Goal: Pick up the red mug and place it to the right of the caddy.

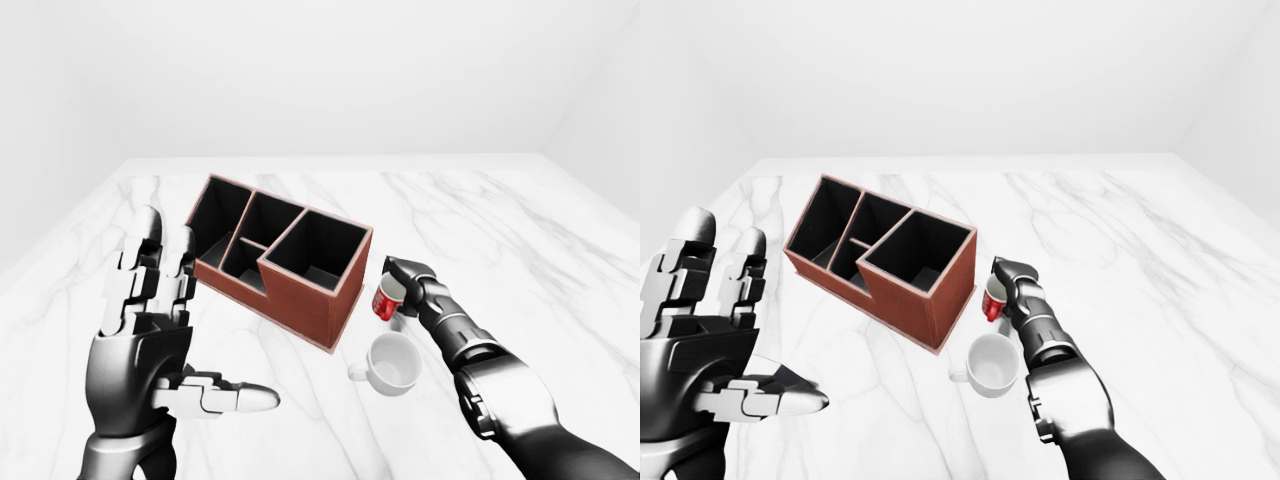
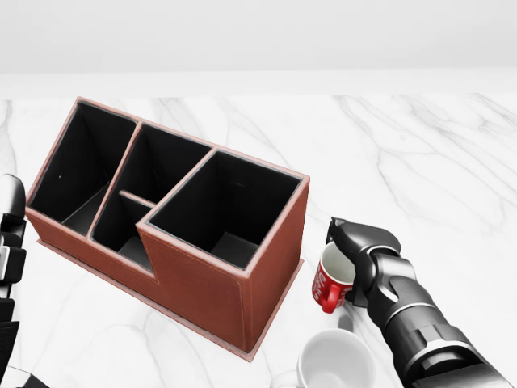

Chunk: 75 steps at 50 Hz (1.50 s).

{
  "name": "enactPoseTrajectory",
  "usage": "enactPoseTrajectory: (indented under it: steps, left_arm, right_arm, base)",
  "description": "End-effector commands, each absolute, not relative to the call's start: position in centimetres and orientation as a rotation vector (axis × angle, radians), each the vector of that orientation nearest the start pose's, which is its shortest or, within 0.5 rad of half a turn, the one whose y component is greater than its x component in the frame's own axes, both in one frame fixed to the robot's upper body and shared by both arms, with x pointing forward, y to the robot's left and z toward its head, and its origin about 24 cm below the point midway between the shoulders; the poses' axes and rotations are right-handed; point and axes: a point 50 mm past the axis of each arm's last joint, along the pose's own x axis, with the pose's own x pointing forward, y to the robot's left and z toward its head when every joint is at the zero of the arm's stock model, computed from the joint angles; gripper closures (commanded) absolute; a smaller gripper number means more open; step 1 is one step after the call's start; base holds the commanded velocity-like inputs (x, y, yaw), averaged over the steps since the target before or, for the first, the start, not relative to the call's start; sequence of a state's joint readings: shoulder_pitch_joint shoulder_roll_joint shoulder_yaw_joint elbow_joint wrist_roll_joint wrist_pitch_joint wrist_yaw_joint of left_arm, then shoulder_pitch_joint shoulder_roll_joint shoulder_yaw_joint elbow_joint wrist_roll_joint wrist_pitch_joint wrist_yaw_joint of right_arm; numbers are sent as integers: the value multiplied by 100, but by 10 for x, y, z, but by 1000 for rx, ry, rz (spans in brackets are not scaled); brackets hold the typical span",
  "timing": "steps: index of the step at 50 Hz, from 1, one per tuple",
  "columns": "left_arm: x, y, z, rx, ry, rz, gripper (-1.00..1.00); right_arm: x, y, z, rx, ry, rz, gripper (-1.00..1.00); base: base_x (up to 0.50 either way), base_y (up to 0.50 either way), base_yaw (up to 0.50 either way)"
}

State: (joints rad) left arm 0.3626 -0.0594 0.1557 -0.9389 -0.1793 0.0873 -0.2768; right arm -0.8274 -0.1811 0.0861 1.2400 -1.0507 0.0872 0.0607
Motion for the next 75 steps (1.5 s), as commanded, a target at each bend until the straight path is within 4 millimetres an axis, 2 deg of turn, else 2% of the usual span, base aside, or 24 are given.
enactPoseTrajectory:
  steps: [1,3,6,7,8,10,20,31,35,36,40,48,51,53,58,59,65,66,69,74,75]
  left_arm:
    - [148,175,174,-17,-530,-77,-100]
    - [148,175,175,-17,-532,-77,-100]
    - [147,175,175,-17,-530,-78,-100]
    - [147,175,175,-17,-532,-77,-100]
    - [147,175,176,-17,-535,-78,-100]
    - [147,175,175,-17,-532,-79,-100]
    - [146,175,176,-16,-539,-78,-100]
    - [146,175,177,-17,-540,-80,-100]
    - [146,175,176,-16,-538,-81,-100]
    - [146,174,176,-16,-538,-81,-100]
    - [146,174,176,-17,-534,-84,-100]
    - [145,173,177,-17,-538,-84,-100]
    - [145,173,177,-16,-537,-85,-100]
    - [145,173,176,-17,-534,-84,-100]
    - [144,172,177,-17,-539,-88,-100]
    - [143,172,177,-17,-535,-89,-100]
    - [141,171,180,-16,-548,-93,-100]
    - [141,171,179,-17,-545,-95,-100]
    - [140,169,180,-16,-548,-98,-100]
    - [141,167,178,-17,-534,-104,-100]
    - [141,167,178,-17,-533,-104,-100]
  right_arm:
    - [366,-168,16,-1322,471,277,100]
    - [365,-167,16,-1323,470,276,90]
    - [366,-167,16,-1322,468,274,90]
    - [366,-167,16,-1322,468,273,80]
    - [366,-168,16,-1320,467,271,2]
    - [366,-169,17,-1324,465,267,-100]
    - [366,-172,18,-1331,472,276,-100]
    - [373,-184,34,-1344,461,252,-100]
    - [381,-196,53,-1343,445,213,-100]
    - [386,-200,65,-1340,436,202,-100]
    - [393,-213,91,-1342,413,166,-100]
    - [389,-227,115,-1361,395,167,-100]
    - [381,-221,129,-1362,362,228,-100]
    - [370,-212,154,-1368,295,267,-100]
    - [349,-204,184,-1372,122,189,-100]
    - [342,-201,195,-1369,57,157,-100]
    - [311,-193,220,-1373,-119,71,-100]
    - [298,-190,228,-1368,-187,41,-100]
    - [280,-185,232,-1354,-256,25,-100]
    - [238,-174,234,-1320,-382,0,-100]
    - [237,-174,234,-1320,-383,1,-100]
  base:
    - [0,0,0]
    - [0,0,0]
    - [0,0,0]
    - [0,0,0]
    - [0,0,0]
    - [0,0,0]
    - [0,0,0]
    - [0,0,0]
    - [0,0,0]
    - [0,0,0]
    - [0,0,0]
    - [0,0,0]
    - [0,0,0]
    - [0,0,0]
    - [0,0,0]
    - [0,0,0]
    - [0,0,0]
    - [0,0,0]
    - [0,0,0]
    - [0,0,0]
    - [0,0,0]
